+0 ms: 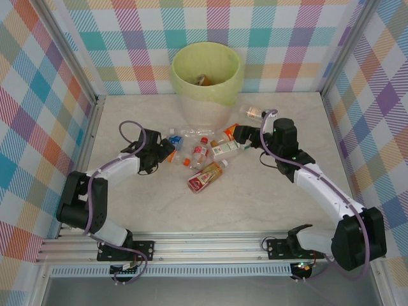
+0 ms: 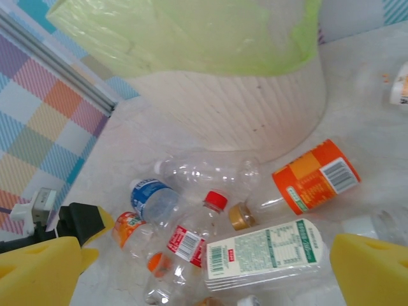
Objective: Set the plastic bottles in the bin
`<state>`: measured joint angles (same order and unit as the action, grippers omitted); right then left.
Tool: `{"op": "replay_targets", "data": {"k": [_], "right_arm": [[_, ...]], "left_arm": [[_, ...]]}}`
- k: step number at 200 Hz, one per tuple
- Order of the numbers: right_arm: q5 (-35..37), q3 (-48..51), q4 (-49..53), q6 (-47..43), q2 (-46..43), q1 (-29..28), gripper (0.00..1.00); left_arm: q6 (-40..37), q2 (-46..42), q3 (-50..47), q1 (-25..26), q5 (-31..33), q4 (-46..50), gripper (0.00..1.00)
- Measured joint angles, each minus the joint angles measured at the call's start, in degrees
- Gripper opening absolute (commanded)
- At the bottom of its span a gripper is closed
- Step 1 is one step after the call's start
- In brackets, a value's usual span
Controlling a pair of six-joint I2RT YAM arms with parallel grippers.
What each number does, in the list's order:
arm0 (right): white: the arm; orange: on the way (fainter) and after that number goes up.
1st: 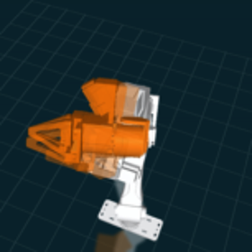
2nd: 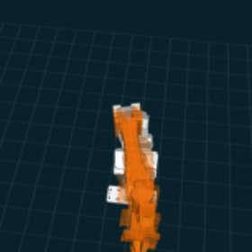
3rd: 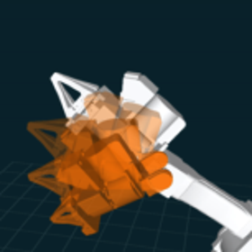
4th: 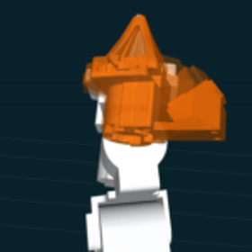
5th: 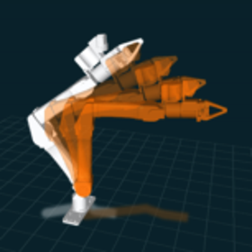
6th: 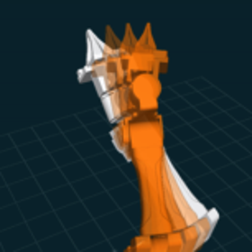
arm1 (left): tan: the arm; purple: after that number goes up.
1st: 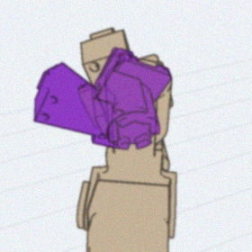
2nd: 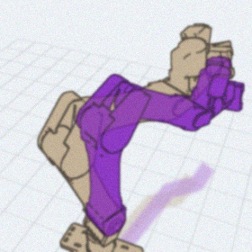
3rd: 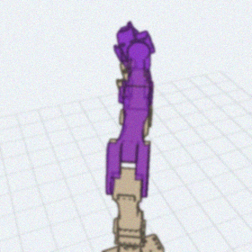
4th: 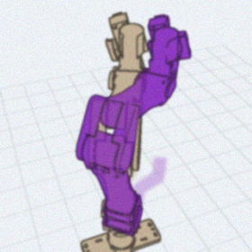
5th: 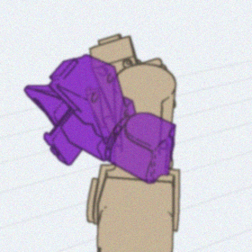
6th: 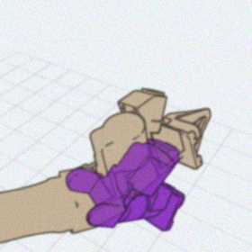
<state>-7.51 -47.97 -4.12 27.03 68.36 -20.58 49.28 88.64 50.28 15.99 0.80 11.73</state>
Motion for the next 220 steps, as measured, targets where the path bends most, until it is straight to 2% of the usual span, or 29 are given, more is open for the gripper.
{"op": "replay_targets", "data": {"k": [37,83,113,150,197,220], "right_arm": [[7.41,0.17,1.18,1.25,-0.37,0.0,1.0],[15.91,4.13,-0.57,4.5,-6.14,0.0,1.0],[18.69,4.81,-0.31,4.98,-9.05,0.0,1.0],[20.06,5.33,0.57,5.18,-10.43,0.0,1.0],[20.33,5.35,1.55,5.09,-10.84,0.0,1.0],[17.88,5.44,1.2,2.51,-10.99,0.0,1.0]], "left_arm": [[-0.13,3.45,0.48,0.0,-3.76,-1.36,0.95],[-1.46,6.32,3.61,0.07,-3.08,-0.39,0.9],[-2.78,8.24,6.08,0.07,-2.69,0.48,0.89],[-3.65,11.17,8.0,0.07,-2.8,0.79,0.82],[-3.74,11.91,8.48,0.07,-2.64,1.49,0.56],[-4.04,11.8,8.44,0.04,-2.89,1.25,0.47]]}}
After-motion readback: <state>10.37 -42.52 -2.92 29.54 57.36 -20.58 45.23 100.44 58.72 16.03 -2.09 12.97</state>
